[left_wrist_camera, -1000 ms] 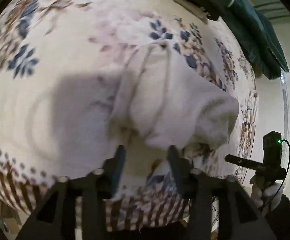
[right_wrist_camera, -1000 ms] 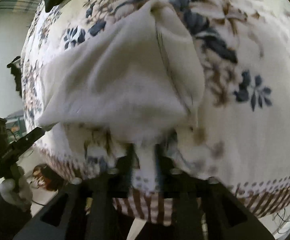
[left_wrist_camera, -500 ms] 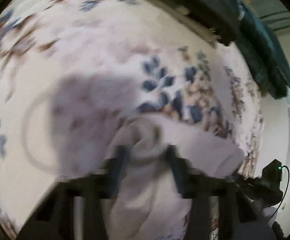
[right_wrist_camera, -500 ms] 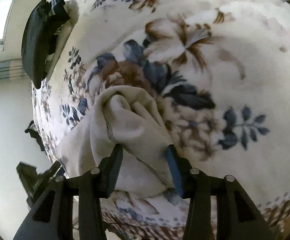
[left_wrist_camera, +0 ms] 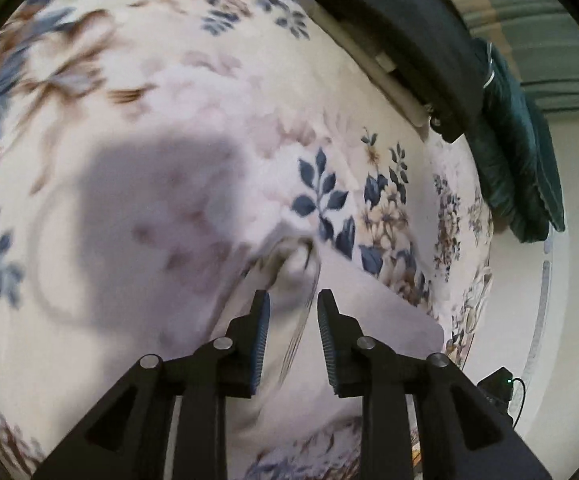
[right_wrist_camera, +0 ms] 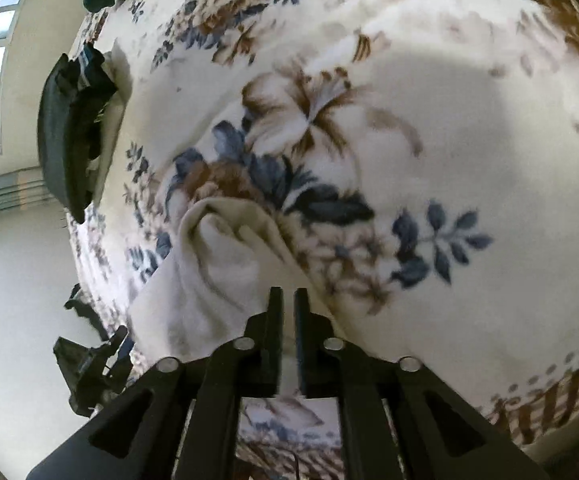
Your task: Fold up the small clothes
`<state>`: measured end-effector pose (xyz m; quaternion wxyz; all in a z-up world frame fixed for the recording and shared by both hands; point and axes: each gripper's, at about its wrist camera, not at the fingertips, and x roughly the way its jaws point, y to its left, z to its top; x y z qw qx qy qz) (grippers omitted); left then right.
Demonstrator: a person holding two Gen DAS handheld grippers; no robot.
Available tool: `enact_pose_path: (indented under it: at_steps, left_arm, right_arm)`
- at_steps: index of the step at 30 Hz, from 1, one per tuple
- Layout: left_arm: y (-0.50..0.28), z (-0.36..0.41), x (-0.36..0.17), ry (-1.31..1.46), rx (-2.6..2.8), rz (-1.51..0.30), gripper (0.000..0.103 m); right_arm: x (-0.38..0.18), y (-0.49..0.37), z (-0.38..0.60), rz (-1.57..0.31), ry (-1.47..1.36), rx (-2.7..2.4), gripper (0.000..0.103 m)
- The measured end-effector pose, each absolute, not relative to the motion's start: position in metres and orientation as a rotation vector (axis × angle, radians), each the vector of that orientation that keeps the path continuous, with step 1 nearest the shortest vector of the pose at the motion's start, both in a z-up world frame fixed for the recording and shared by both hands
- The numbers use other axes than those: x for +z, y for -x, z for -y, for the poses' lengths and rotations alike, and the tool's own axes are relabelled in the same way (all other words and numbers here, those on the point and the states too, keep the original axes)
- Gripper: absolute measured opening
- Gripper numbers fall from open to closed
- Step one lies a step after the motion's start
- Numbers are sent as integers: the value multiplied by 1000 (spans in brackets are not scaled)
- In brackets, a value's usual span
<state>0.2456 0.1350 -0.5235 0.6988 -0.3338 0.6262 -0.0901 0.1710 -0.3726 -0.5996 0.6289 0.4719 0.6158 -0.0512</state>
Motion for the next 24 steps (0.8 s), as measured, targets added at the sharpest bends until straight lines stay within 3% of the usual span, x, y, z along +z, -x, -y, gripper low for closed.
enact_pose_path:
  at_steps: [1,2,3,9,10,11,13,14,24]
  left_arm:
    - [-230,-138,-520,752,-186,-1395,27]
    - [-217,-137,-519,756,-172,-1405,35]
    - [-207,-135,-520,767,-167,-1416,40]
    - [-159,-117,-562,1012,-164,-1515,40]
    - [-156,-117,-566,1045,-154,-1504,40]
    - [-152,-117,-569,1073,-123,-1477,37]
    - [-150,-116,-562,1088,-104,-1409,21]
    - [-150,-116,-555,1083,-101,-1374,4]
    - [-143,-107,-505,1006,-184,-1291,4]
  right_arm:
    - [-601,-162,373,-1413,-1109,-108,51]
    - [-604,-152,371,-1420,-1141,-101,59]
    - [-608,-145,365,-1430,-1166,-87,59]
    - [-639,-127,328,-1463,-1272,-27,59]
    - [-639,-127,323,-1455,-1248,-39,56]
    - [-637,-127,320,-1443,-1217,-56,36]
    - [-632,-127,313,-1432,-1183,-76,9]
    - [-629,-127,312,-1420,-1178,-85,8]
    - [-593,-121,317,-1428,-1048,-88,4]
